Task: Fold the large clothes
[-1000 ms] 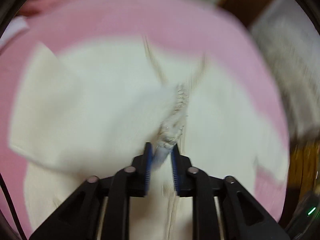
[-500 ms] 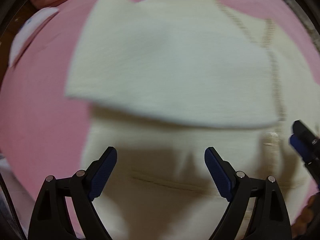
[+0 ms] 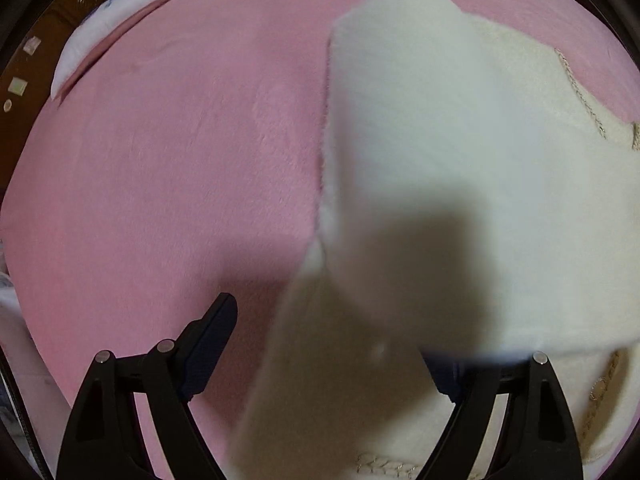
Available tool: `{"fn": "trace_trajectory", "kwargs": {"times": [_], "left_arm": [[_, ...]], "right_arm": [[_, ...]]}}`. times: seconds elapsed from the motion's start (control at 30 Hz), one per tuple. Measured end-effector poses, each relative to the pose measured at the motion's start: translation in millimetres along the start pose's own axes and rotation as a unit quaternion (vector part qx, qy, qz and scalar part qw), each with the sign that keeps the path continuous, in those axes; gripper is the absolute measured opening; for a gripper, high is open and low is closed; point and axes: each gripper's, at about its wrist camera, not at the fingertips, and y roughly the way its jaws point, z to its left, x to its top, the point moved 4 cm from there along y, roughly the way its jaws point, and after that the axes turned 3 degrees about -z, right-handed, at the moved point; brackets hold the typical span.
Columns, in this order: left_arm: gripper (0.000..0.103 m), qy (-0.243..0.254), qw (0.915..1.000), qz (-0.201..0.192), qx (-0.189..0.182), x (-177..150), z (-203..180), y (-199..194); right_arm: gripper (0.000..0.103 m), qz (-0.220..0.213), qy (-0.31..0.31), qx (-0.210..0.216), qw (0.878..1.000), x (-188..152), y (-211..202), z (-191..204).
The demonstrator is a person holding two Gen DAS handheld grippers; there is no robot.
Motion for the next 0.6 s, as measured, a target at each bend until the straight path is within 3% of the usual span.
{"fn": "trace_trajectory", "kwargs": {"times": [0.1, 0.17, 0.23, 0.3, 0.4, 0.47, 0.53, 0.57, 0.6], "left_arm": [[0.082, 0.005, 0.9999, 0.003, 0.008, 1, -3, 3], [0.081, -0.005, 0.9999, 0.005, 0.008, 3, -2, 6], [0.081, -0.021, 0.9997, 0.008, 0.004, -1, 2, 6], [0.081, -0.034, 0.9993, 0.004, 0.016, -8, 10, 0], [0.075, -0.045, 0.9951, -0.039, 0.078, -16, 22, -27], [0.057, -0.037, 0.9932, -0.084, 0.071, -19, 19, -52], [0.043, -0.004, 0.9941, -0.108, 0.009, -20, 4, -75], [0.034, 0.020, 0.9939, -0.094, -0.055, -21, -14, -79], [0.028, 0.028, 0.9922, -0.075, -0.095, -16, -36, -74]], "right_arm": [[0.010, -0.018, 0.000, -0.062, 0.998, 13, -20, -26], [0.011, 0.021, 0.013, -0.084, 0.996, 2, -11, -49], [0.021, 0.076, 0.036, -0.110, 0.990, -17, 4, -70], [0.021, 0.105, 0.059, -0.172, 0.978, -33, 9, -88], [0.021, 0.062, 0.083, -0.204, 0.973, -38, -10, -95], [0.021, 0.027, 0.097, -0.180, 0.979, -37, -20, -85], [0.019, 0.033, 0.096, -0.091, 0.991, -39, -11, -64], [0.011, 0.052, 0.086, -0.041, 0.994, -42, 0, -47], [0.009, 0.073, 0.067, 0.016, 0.995, -46, 14, -22]]}}
